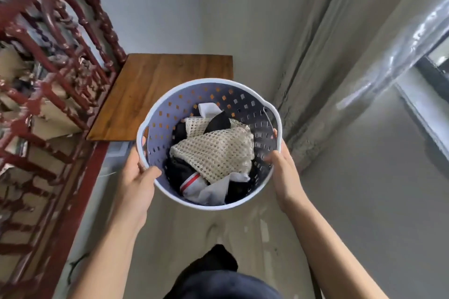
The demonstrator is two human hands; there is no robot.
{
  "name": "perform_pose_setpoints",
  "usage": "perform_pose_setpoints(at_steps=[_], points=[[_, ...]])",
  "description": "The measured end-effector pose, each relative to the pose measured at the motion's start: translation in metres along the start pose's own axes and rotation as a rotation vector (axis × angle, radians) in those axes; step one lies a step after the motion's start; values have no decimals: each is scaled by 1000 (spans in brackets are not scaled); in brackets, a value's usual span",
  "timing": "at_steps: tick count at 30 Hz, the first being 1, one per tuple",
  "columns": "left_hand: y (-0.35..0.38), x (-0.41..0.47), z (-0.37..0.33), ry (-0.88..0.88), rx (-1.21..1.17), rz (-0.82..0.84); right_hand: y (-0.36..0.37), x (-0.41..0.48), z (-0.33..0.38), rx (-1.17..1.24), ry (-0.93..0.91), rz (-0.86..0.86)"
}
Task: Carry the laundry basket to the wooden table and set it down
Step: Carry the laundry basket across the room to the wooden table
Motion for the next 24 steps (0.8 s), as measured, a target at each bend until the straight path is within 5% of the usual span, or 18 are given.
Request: perform_pose_setpoints(at_steps=[13, 24], points=[[98, 206, -33, -28, 36, 51, 4, 204, 26, 26, 70, -72], [129, 354, -46, -84, 94, -140, 55, 397, 28, 93, 102, 86]])
Point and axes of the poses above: each hand's wrist, its own x-axis towards the middle knuckle, its own y-axis out of the palm, z = x × y, the point moved 6 cm from there along x, towards the middle knuckle, and after that the axes turned 9 degrees about -x, right-handed, at the moved point
